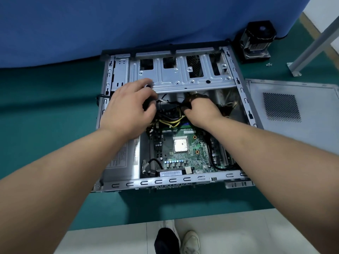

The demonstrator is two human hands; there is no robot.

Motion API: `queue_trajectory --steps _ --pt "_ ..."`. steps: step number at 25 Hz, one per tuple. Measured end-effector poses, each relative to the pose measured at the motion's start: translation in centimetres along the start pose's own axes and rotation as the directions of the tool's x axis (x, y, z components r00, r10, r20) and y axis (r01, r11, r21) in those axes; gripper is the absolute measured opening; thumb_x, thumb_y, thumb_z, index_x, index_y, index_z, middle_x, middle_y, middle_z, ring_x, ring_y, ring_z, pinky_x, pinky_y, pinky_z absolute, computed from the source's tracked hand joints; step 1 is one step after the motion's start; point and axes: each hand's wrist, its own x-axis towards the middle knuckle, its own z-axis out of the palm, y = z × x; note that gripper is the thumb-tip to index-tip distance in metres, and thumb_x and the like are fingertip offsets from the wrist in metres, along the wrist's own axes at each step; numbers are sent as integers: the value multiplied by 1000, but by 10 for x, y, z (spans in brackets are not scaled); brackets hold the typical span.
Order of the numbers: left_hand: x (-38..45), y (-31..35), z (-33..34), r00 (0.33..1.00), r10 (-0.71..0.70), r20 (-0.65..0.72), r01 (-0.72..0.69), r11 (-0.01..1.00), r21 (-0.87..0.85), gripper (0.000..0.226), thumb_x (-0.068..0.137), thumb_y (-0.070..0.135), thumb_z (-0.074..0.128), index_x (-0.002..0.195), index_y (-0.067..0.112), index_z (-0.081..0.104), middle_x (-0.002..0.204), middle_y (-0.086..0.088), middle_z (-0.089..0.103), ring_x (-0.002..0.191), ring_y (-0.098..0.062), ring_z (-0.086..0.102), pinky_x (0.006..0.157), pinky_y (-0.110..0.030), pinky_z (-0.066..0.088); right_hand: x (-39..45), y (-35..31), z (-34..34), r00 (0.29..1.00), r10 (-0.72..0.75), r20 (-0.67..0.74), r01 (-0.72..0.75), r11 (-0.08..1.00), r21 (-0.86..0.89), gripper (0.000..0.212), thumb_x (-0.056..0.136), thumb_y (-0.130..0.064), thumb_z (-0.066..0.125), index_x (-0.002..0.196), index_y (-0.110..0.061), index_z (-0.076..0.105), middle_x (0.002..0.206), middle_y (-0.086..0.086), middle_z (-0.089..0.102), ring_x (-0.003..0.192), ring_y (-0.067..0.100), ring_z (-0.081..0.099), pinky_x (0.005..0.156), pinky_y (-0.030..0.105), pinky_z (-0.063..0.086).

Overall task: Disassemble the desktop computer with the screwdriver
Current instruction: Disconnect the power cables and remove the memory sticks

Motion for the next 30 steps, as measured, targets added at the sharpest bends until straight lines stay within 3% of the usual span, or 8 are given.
queue_trajectory --steps 3,7,10,15,19,24,27,30 --pt "1 -3 2 999 1 40 -3 998 59 37 99 42 48 118 25 76 157 9 44 140 -21 41 118 -43 27 -3 5 8 997 -41 -66 46 995 88 31 91 -20 62 119 -28 71 112 11 67 102 35 63 82 36 54" --pt "2 -3 3 998 -20 53 16 996 88 32 98 39 53 99 21 79 151 8 47 141 -19 34 119 -44 28 -3 8 12 994 -22 -105 41 984 176 33 91 -18 62 120 -29 71 119 12 66 104 35 63 87 35 54" --pt "-1 1 2 997 -70 -43 73 994 81 26 94 32 50 93 18 72 133 2 52 131 -22 35 112 -40 33 -8 1 10 996 -10 -91 15 999 45 28 97 -27 57 123 -21 67 121 15 65 113 37 58 96 40 47" --pt "-7 10 -4 968 -191 -162 215 966 142 19 89 27 48 102 18 60 112 -2 55 109 -27 43 97 -40 29 -42 -38 2 933 -358 -35 359 930 76 52 100 -36 58 150 -31 46 145 0 54 137 27 41 115 46 29" --pt "-12 17 -8 910 -314 -271 376 901 217 26 95 31 45 107 18 64 113 -2 59 105 -27 50 98 -43 31 -68 -54 7 924 -381 -20 382 924 13 34 96 -37 65 128 -29 60 121 -1 59 121 24 50 105 39 38" --pt "-13 17 -8 924 -282 -258 327 933 152 44 102 39 44 91 17 80 109 4 60 104 -20 51 99 -41 29 -65 -51 -21 966 -245 -77 256 890 377 12 103 -33 57 101 -26 66 97 -7 57 91 14 54 79 34 44" --pt "-13 11 -11 950 -258 -175 278 955 101 53 100 54 39 88 20 78 110 6 58 107 -18 48 97 -39 28 -58 -59 -27 965 -236 -110 260 894 365 14 106 -30 53 100 -22 62 98 -9 56 92 15 55 80 36 47" --pt "-20 -15 -21 993 -107 -41 111 985 131 38 96 54 53 96 21 72 126 1 54 122 -25 40 101 -46 37 -52 -65 -22 961 -228 -155 268 908 321 15 106 -28 51 103 -19 62 100 -7 56 98 19 55 79 34 43"
